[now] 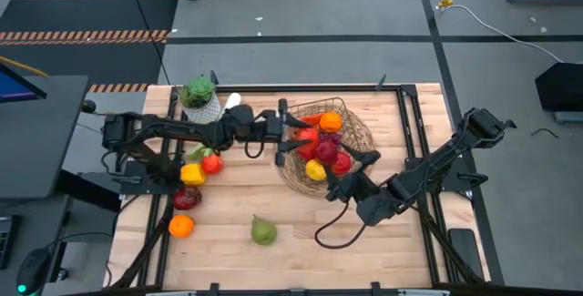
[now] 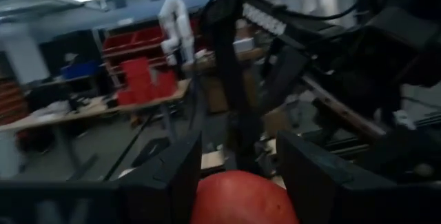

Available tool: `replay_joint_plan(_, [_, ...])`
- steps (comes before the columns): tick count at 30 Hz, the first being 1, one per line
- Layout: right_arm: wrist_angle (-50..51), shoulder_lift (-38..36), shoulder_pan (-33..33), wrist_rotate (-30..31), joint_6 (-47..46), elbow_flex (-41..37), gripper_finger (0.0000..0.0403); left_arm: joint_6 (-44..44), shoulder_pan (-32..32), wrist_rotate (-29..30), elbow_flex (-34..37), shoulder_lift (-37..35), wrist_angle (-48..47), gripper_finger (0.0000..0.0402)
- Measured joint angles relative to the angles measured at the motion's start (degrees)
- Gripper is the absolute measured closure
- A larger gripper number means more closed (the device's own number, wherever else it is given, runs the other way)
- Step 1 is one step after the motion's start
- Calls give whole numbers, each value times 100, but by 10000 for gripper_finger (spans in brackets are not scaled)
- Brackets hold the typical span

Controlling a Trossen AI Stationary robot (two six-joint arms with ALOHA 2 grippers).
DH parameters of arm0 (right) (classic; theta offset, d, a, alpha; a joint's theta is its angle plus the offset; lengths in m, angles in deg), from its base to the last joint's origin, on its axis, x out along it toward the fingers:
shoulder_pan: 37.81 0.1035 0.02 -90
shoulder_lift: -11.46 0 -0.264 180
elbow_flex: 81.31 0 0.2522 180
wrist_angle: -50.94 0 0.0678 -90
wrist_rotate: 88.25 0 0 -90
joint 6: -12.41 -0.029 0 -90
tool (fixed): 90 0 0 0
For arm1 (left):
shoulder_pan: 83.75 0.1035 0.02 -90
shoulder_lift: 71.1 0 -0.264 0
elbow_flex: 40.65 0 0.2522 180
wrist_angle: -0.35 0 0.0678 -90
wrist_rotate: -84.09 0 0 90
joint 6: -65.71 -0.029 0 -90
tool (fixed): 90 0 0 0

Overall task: Build produce basket
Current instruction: Put the right apple into the wire basket, then put the green pear into the wire basket

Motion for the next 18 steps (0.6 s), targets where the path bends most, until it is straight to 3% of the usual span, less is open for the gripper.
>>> replay_joint_plan(8, [596,0,-44,-142,-436,0,28,696,-2,-731,-1,450,1216,203])
replay_joint_plan(18, [612,0,-252,-417,-500,0,28,1040,-22,-779,-2,474,1465,213])
